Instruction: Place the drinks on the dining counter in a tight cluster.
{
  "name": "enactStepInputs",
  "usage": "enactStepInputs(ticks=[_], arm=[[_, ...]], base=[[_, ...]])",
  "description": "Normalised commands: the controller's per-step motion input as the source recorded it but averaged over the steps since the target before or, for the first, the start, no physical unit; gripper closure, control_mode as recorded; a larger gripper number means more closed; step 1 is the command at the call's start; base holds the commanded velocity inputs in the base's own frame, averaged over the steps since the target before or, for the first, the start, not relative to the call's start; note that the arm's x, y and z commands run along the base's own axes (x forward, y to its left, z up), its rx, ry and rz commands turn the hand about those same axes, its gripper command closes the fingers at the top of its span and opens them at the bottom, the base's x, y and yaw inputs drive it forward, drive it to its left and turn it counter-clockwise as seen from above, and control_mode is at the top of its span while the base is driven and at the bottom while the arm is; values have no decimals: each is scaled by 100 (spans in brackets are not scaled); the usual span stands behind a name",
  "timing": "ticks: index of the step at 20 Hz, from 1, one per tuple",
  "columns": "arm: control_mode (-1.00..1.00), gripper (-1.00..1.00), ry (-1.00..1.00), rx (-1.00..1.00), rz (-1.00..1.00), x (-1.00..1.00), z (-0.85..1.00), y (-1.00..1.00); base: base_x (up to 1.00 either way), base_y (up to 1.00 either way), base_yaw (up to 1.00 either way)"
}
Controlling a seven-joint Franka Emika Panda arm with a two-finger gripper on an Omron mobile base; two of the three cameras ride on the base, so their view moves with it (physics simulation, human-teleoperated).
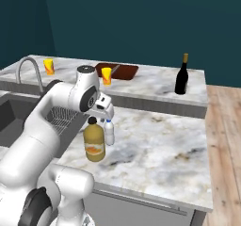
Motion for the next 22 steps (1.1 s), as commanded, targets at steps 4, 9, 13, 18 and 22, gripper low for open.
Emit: enactStepInputs(ticks=[4, 9, 13, 18, 22], arm=[[-100, -100, 1, 0, 0, 1, 0, 0], [-100, -100, 0, 0, 0, -8, -1, -4], [-100, -100, 0, 0, 0, -2, -20, 0], [-100, -100, 0, 0, 0, 0, -20, 0], [-100, -100, 0, 0, 0, 0, -15, 0]], base=[[0, 0, 0], [0, 0, 0], [0, 0, 0], [0, 0, 0], [0, 0, 0]])
